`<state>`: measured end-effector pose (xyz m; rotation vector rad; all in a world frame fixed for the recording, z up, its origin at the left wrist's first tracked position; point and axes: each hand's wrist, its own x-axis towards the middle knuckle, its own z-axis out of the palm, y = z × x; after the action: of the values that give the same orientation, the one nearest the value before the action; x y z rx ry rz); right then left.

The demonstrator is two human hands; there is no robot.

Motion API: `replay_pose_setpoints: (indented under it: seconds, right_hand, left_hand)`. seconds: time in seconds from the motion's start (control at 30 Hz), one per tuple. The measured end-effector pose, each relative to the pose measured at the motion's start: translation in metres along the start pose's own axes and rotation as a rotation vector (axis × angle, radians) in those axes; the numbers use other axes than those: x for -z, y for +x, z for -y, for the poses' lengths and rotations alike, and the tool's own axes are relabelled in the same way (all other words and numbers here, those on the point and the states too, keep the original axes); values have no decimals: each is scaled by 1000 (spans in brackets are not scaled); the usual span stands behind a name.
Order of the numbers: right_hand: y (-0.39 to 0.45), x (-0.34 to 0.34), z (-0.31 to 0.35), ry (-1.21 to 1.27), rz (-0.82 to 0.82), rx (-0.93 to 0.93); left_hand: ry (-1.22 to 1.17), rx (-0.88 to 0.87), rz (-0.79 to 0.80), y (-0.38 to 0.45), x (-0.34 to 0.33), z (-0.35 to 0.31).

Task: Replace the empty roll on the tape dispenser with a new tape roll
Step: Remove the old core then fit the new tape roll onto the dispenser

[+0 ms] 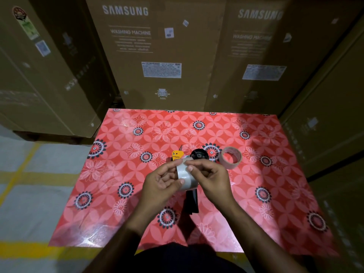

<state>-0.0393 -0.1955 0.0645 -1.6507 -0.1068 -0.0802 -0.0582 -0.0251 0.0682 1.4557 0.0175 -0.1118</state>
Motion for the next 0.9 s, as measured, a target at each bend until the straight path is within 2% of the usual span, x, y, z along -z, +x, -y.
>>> replay_pose_setpoints:
  seconds: [0.17,0.23,0.37,0.53,0.73,0.9]
  right_hand:
    - [-4,0,1,31,125,-2]
    - [-4,-2,1,10,90,-9]
    - [-5,-7,1,-9,-1,-22]
    - [-9,-8,4,96,110,-35]
    - [-5,-7,5,28,9,-25]
    - [-10,-7,7,66,107,-43]
  left_hand:
    - [53,-31,-90,1,0,-5]
    - [61,-42,-114,1,0,-5]
    - [32,-33,-61,-3,2,-6]
    - [47,-52,-117,-1,5,-7]
    - [-1,-52,-66,-4,5,-8]
    - [43,-75,-112,0,4,-9]
